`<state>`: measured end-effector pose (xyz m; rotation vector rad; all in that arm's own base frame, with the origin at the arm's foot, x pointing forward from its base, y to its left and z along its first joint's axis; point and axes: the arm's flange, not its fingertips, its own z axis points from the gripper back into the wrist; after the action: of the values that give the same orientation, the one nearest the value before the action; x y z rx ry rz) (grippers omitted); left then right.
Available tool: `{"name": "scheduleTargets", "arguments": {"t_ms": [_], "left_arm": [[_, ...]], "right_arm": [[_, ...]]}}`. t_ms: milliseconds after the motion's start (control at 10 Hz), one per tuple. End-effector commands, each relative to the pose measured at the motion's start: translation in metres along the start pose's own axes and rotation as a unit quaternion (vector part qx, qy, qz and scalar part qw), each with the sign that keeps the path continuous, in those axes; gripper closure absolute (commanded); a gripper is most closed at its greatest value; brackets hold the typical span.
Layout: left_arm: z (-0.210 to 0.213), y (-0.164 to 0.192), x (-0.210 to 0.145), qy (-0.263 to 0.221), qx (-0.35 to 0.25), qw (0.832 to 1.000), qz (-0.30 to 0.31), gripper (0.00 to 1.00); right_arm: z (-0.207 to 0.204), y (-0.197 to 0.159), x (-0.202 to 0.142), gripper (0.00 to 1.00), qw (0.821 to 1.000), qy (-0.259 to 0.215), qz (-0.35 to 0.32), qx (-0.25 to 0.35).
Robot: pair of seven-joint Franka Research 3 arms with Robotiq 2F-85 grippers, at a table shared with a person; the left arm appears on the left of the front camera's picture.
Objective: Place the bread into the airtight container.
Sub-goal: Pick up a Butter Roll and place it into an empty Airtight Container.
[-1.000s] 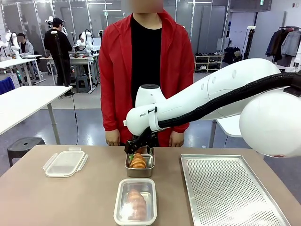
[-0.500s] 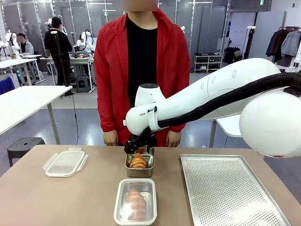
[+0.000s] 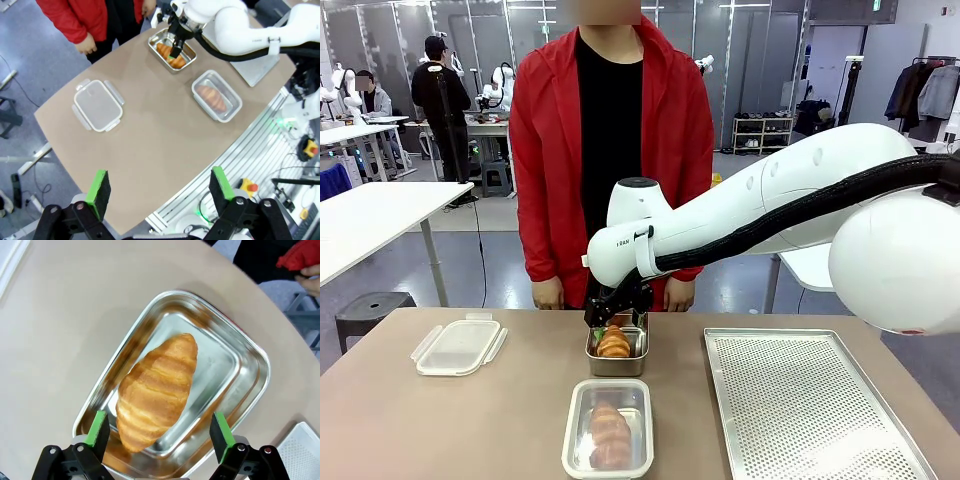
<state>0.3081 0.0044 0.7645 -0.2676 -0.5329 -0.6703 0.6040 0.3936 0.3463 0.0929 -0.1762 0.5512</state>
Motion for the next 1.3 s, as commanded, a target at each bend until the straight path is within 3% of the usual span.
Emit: {"name": "scheduleTargets", "arguments": {"t_ms": [0, 300, 500, 700, 800, 1200], "left_arm": [[0.001, 0.001, 0.0, -0.002, -0.003, 1.0, -0.009, 0.0], [0.001, 0.001, 0.0, -0.002, -0.003, 1.0, -0.009, 0.0], [0.001, 0.001, 0.0, -0.002, -0.003, 1.0, -0.009, 0.0], [0.001, 0.001, 0.0, -0.002, -0.003, 1.0, -0.009, 0.0], [0.001, 0.001, 0.0, -0.002, -0.003, 1.0, -0.009, 0.0], [0.001, 0.001, 0.0, -0.002, -0.003, 1.0, -0.009, 0.0]], "right_arm": [[0.053, 0.008, -0.003, 0.0, 1.0, 0.005, 0.005, -0.025], [0.167, 0.0, -0.03, 0.0, 0.999, -0.009, 0.014, 0.03], [0.235, -0.006, -0.063, 0.0, 0.999, -0.013, 0.031, 0.026], [0.319, -0.02, -0.129, 0.0, 0.996, -0.034, 0.063, 0.048], [0.358, -0.024, -0.167, 0.0, 0.997, -0.03, 0.057, 0.029], [0.472, -0.064, -0.311, 0.0, 0.991, -0.045, 0.128, 0.001]]}}
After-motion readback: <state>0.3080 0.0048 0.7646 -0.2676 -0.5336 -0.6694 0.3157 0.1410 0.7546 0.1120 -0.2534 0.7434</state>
